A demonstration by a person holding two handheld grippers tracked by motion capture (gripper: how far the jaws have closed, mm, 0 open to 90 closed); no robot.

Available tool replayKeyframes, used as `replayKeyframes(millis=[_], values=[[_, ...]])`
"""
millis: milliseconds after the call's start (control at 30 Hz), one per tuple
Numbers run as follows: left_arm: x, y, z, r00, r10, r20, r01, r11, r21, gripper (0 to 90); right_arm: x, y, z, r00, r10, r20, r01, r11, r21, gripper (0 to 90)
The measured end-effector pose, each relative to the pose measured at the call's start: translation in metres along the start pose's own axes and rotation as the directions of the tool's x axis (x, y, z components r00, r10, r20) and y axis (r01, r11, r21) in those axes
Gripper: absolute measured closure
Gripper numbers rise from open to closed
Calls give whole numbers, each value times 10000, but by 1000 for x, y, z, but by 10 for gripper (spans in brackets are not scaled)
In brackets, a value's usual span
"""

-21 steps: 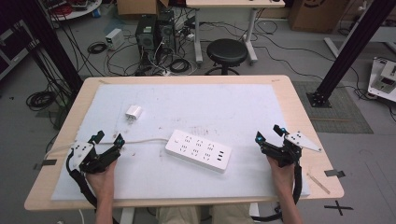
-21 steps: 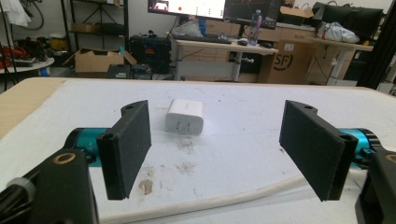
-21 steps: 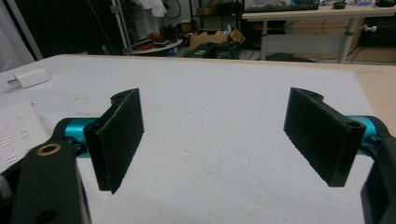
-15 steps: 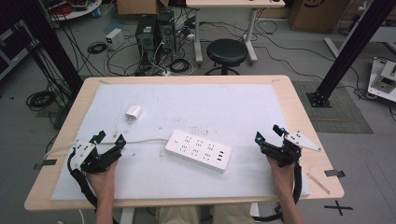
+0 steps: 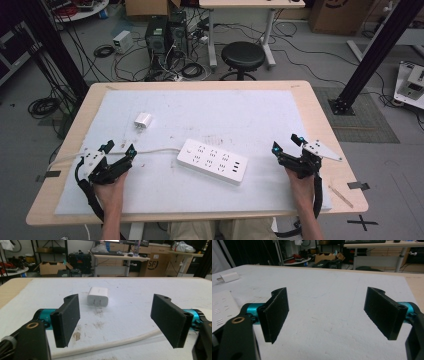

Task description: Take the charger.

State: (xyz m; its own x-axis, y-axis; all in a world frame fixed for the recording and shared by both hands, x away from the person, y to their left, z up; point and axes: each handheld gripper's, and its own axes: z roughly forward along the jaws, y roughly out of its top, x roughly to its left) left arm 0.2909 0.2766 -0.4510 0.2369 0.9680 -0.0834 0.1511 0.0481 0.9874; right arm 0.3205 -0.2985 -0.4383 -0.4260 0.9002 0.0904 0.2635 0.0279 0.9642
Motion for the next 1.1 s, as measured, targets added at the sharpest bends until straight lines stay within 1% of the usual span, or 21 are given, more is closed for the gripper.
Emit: replayKeyframes(millis=[167, 233, 267, 300, 333, 433, 467, 500, 533, 600, 667, 767, 800, 833, 867, 900, 967, 1000, 1033, 1067, 1100], values=[[-3, 3, 3, 9998, 133, 115, -136, 9997, 201, 221, 1, 0, 0, 9998, -153, -156, 153, 9999, 36, 205], [-4, 5, 5, 9997, 59, 237, -66, 9996, 282, 221, 1, 0, 0, 9999, -21, -155, 21, 10000, 35, 205], [-5, 6, 6, 9997, 72, 232, -82, 9991, 413, 222, 0, 0, -1, 9998, -4, -175, 4, 10000, -1, 205], [-5, 6, 6, 9997, 72, 232, -82, 9991, 413, 221, 0, 0, -1, 9998, -4, -175, 4, 10000, -1, 205], [-8, 11, 7, 9995, 255, 181, -266, 9976, 635, 221, 0, 0, -1, 9999, 53, -162, -54, 10000, -19, 205], [-8, 11, 7, 9995, 255, 181, -266, 9976, 635, 221, -1, 0, -1, 9999, 49, -155, -50, 10000, -57, 205], [-11, 24, 12, 9973, 699, 244, -722, 9913, 1103, 221, -1, 0, -1, 9999, 49, -155, -50, 10000, -57, 205], [-12, 31, 16, 9968, 730, 329, -766, 9885, 1302, 221, 0, 0, -1, 9998, 4, -179, -5, 10000, -12, 205], [-12, 34, 18, 9967, 712, 382, -758, 9875, 1383, 221, 0, 0, -1, 9998, -49, -189, 49, 10000, -25, 205], [-10, 42, 24, 9962, 633, 597, -727, 9828, 1700, 221, 0, 0, -1, 9998, -31, -197, 31, 10000, -8, 205], [-10, 46, 26, 9956, 637, 691, -749, 9819, 1737, 221, 0, 0, -1, 9998, -34, -190, 34, 10000, -12, 205], [-5, 57, 40, 9934, 644, 946, -835, 9733, 2139, 221, 0, 0, -1, 9998, -33, -184, 33, 10000, -33, 205], [-4, 58, 43, 9936, 584, 972, -793, 9703, 2283, 221, 1, 0, -1, 9998, -5, -179, 5, 10000, -9, 205], [-4, 58, 43, 9936, 584, 972, -793, 9703, 2283, 221, 1, 0, -1, 9998, -5, -179, 5, 10000, -9, 205], [-1, 64, 53, 9947, 562, 867, -776, 9601, 2688, 221, 0, 0, 0, 9998, -80, -188, 79, 10000, -46, 205], [0, 67, 57, 9948, 484, 892, -718, 9569, 2813, 221, 0, 0, 0, 9998, -78, -188, 77, 10000, -44, 205], [1, 74, 64, 9945, 705, 775, -904, 9513, 2946, 221, 0, 0, -1, 9998, -80, -188, 80, 10000, -41, 205], [1, 77, 67, 9946, 748, 720, -930, 9499, 2983, 221, 0, 0, -1, 9998, -85, -191, 85, 10000, -38, 205], [2, 80, 71, 9943, 757, 749, -954, 9459, 3100, 221, 0, 0, -1, 9998, -101, -175, 101, 9999, -19, 205], [2, 80, 71, 9943, 757, 749, -954, 9459, 3100, 221, 0, 0, -1, 9998, -101, -175, 101, 9999, -19, 205], [3, 83, 79, 9933, 829, 802, -1046, 9407, 3227, 221, 1, 0, 0, 9998, -107, -172, 107, 9999, -12, 205]])
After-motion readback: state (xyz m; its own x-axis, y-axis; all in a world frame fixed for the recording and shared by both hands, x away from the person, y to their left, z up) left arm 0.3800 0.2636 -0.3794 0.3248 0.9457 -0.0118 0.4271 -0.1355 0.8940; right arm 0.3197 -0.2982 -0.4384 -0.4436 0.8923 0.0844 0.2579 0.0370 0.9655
